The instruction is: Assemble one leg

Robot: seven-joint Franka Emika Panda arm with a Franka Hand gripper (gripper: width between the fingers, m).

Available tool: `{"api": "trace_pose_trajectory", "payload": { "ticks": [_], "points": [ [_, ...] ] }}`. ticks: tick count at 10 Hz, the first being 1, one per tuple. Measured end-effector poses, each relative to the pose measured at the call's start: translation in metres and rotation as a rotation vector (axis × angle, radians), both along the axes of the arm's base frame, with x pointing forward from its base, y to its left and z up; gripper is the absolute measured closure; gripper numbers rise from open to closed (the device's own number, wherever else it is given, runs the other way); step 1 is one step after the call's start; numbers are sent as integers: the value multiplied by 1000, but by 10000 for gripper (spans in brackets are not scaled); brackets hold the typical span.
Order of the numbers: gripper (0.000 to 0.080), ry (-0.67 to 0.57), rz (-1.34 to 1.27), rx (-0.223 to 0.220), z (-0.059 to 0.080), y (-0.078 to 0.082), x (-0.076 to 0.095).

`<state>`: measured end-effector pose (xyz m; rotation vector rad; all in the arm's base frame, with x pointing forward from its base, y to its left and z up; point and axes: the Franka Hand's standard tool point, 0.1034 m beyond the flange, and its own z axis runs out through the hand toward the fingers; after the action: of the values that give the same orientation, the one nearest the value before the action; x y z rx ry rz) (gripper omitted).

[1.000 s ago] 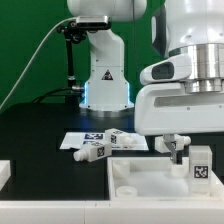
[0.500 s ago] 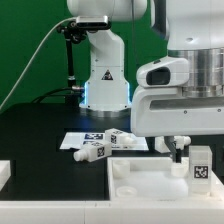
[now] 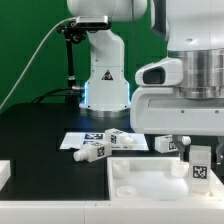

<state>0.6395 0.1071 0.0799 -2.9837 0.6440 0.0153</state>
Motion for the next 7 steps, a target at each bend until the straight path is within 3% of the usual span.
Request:
{"api": "trace_pose_trajectory", "payload": {
  "ticks": [3, 7],
  "points": [
    [514, 36, -401, 1, -1, 0, -1],
    [514, 72, -929, 82, -2, -3, 2]
  ]
}}
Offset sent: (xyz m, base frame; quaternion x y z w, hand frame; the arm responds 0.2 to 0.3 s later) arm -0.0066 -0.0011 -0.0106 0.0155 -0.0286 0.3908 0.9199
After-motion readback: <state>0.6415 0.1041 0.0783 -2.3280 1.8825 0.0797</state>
